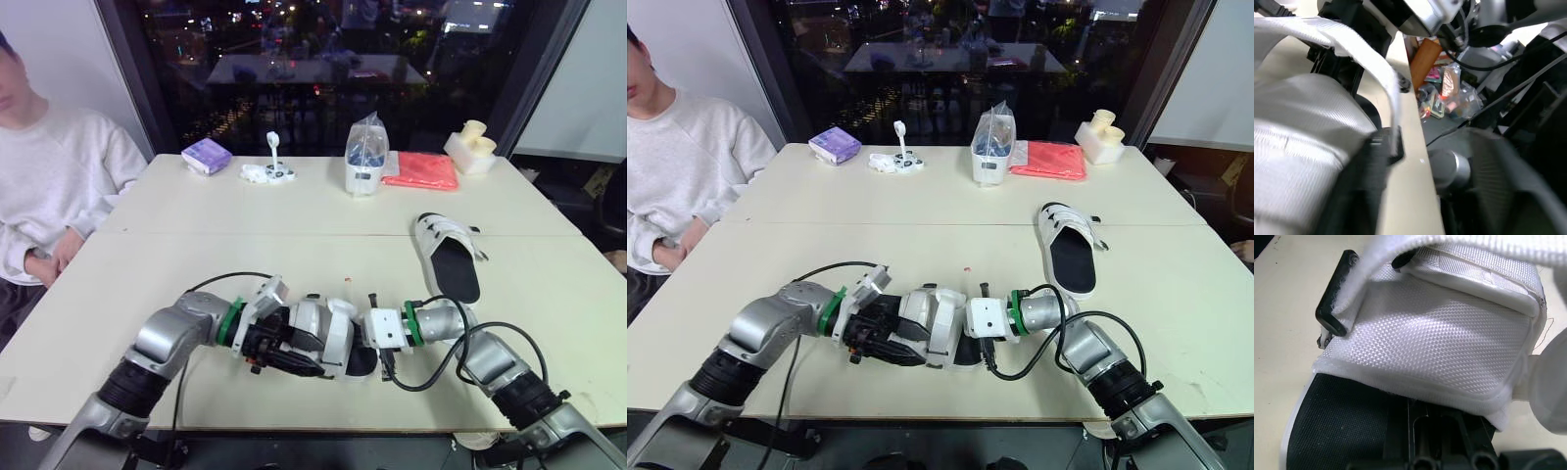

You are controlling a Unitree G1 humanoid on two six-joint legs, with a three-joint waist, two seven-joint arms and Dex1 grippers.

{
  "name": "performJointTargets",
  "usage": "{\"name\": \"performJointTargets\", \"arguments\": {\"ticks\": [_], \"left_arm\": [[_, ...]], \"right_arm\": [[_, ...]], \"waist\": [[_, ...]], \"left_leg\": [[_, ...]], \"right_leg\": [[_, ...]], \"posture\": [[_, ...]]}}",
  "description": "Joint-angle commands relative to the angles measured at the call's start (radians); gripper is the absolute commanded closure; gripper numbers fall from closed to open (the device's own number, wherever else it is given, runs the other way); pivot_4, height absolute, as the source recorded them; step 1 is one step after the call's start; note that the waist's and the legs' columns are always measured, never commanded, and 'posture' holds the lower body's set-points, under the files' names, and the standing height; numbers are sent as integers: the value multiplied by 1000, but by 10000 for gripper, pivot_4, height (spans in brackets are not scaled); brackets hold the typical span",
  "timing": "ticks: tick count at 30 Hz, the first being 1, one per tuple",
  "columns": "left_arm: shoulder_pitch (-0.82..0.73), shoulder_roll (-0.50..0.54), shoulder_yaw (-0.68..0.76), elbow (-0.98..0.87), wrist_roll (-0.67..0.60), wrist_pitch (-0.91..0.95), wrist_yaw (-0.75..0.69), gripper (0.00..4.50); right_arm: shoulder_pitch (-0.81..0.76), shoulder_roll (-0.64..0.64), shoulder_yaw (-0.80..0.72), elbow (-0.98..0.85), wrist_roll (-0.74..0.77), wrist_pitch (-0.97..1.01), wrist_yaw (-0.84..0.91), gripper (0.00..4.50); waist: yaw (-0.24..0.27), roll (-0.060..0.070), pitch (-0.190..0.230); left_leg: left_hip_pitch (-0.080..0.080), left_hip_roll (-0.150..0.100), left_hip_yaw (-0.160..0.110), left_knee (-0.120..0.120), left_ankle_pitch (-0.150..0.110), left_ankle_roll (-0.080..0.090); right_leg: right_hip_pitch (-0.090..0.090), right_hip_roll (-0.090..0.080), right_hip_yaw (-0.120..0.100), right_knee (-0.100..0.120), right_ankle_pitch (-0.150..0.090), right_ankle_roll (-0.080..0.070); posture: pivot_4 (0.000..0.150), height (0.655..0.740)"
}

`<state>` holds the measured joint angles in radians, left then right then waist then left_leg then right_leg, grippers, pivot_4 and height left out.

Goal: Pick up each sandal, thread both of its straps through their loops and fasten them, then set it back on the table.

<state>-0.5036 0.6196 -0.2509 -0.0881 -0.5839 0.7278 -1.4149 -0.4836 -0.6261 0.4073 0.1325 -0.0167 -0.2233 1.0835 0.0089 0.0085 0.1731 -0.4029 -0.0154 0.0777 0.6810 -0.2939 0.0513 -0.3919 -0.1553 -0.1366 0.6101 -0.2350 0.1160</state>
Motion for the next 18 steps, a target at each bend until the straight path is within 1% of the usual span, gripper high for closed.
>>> {"name": "performJointTargets", "arguments": {"ticks": [1,3,7,10,14,18], "left_arm": [[37,53,58,-75,-45,-8,-29,7345],[68,77,66,-103,-48,-23,-37,7345],[162,102,47,-139,8,-128,-33,7345],[210,101,23,-116,63,-222,-41,7345],[228,40,11,-56,133,-322,26,7345],[243,-18,7,-26,174,-393,74,7345]], "right_arm": [[31,-16,22,66,-77,45,-6,45000],[34,-16,23,64,-77,45,-7,45000],[33,-15,24,65,-78,44,-7,45000],[32,-14,24,66,-78,44,-6,45000],[32,-15,25,65,-78,44,-3,45000],[33,-18,24,60,-77,46,0,45000]], "waist": [[0,1,0],[0,1,0],[0,1,1],[1,1,1],[2,1,1],[2,1,1]], "left_leg": [[0,0,0,0,0,0],[0,0,0,0,0,0],[0,0,0,0,0,-1],[0,0,0,0,0,0],[-1,0,0,0,0,0],[-1,0,0,-1,0,0]], "right_leg": [[0,0,0,0,0,-1],[0,0,0,0,-1,-1],[0,0,0,0,-1,-3],[-1,0,0,0,-2,-3],[-1,0,0,-1,-2,-3],[-1,0,0,-1,-1,-2]], "posture": [[1500,7400],[1500,7400],[1500,7400],[1500,7400],[1500,7400],[1500,7400]]}}
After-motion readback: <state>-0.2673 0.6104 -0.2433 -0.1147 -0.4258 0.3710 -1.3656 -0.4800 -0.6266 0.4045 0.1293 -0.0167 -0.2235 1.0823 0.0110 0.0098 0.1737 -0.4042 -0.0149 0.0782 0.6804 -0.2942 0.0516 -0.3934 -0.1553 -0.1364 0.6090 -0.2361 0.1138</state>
